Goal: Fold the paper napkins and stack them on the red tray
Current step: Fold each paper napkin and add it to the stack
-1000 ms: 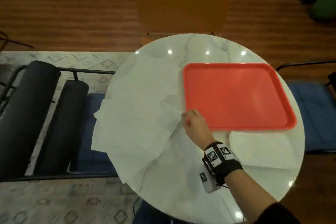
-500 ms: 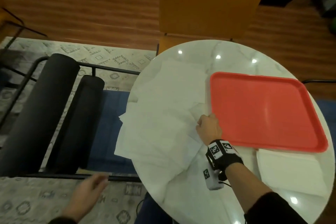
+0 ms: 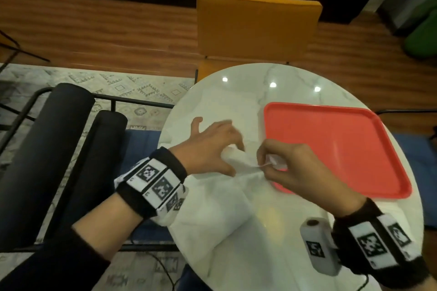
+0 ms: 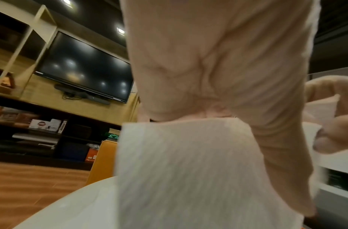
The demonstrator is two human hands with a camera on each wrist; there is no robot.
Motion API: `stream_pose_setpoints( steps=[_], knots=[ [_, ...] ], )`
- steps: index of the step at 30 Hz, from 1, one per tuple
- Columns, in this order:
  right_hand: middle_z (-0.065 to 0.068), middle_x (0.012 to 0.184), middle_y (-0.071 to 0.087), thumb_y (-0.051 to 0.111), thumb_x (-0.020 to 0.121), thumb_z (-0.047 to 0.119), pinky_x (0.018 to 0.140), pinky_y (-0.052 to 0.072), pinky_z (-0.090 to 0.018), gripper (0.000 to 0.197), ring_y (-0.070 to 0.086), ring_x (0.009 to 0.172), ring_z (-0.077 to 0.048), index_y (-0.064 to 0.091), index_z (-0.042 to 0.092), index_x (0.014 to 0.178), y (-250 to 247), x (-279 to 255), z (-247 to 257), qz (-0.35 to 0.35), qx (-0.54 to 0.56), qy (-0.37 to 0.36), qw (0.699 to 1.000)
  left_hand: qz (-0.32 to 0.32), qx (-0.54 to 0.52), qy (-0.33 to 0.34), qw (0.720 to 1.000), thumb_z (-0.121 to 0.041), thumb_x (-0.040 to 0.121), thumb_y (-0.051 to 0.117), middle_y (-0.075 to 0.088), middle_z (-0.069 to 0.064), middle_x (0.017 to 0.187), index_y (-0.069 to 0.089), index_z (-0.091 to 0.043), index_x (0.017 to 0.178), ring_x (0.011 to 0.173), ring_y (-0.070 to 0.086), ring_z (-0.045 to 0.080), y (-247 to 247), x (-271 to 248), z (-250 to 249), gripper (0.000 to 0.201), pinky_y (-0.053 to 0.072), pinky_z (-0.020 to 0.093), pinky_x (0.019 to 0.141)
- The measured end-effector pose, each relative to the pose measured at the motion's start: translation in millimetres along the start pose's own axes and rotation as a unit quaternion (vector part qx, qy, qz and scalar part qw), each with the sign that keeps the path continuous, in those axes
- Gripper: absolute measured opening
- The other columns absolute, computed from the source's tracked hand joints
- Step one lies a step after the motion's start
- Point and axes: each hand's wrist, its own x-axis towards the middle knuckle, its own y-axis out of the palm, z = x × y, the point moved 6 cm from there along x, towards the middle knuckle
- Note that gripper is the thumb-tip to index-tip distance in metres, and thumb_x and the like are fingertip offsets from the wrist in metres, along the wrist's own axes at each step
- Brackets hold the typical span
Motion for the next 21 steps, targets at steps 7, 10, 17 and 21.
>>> stream_pose_setpoints(
  steps=[7,10,17,21],
  knots=[
    [0.010,0.100,0.068,0.077,0.075,0.010,0.079,0.053,-0.029,0.044,0.065,0.092,-0.011,0.062,0.036,0.107,-16.3,-28.2,-36.9,-0.043,0.256,0.136,0.956,0.031,-0.395,-0.054,0.916,-0.021,0.074,0.079,0.063,-0.003,0.078,0.064,-0.014,0.080,0.075,0.060,0.008,4.0,-49.2,26.0,0.017,0.046,0.023,0.067],
    [-0.004,0.100,0.072,0.072,0.077,0.001,0.078,0.057,-0.029,0.034,0.069,0.091,-0.017,0.064,0.015,0.107,8.1,-16.4,-54.9,0.000,0.355,0.192,0.915,0.003,-0.492,-0.109,0.864,-0.015,0.075,0.075,0.073,0.002,0.088,0.068,-0.018,0.087,0.083,0.068,0.014,16.5,-57.3,49.0,0.014,0.053,0.022,0.069],
    [-0.008,0.073,0.067,0.066,0.081,0.004,0.057,0.049,-0.031,0.008,0.062,0.062,-0.016,0.066,0.009,0.075,73.9,40.1,-104.1,0.058,0.233,0.239,0.941,-0.041,-0.433,-0.258,0.863,-0.016,0.085,0.069,0.073,0.011,0.098,0.067,-0.010,0.103,0.085,0.066,0.021,76.8,-41.5,122.3,0.019,0.051,0.031,0.082],
    [-0.011,0.090,0.067,0.068,0.080,0.009,0.069,0.048,-0.028,0.014,0.062,0.083,-0.022,0.069,0.002,0.092,104.9,66.2,-125.1,0.087,0.101,0.249,0.959,-0.088,-0.374,-0.292,0.876,-0.017,0.081,0.073,0.067,0.013,0.086,0.066,0.002,0.099,0.076,0.061,0.021,95.0,-29.9,147.6,0.028,0.049,0.034,0.078]
  ],
)
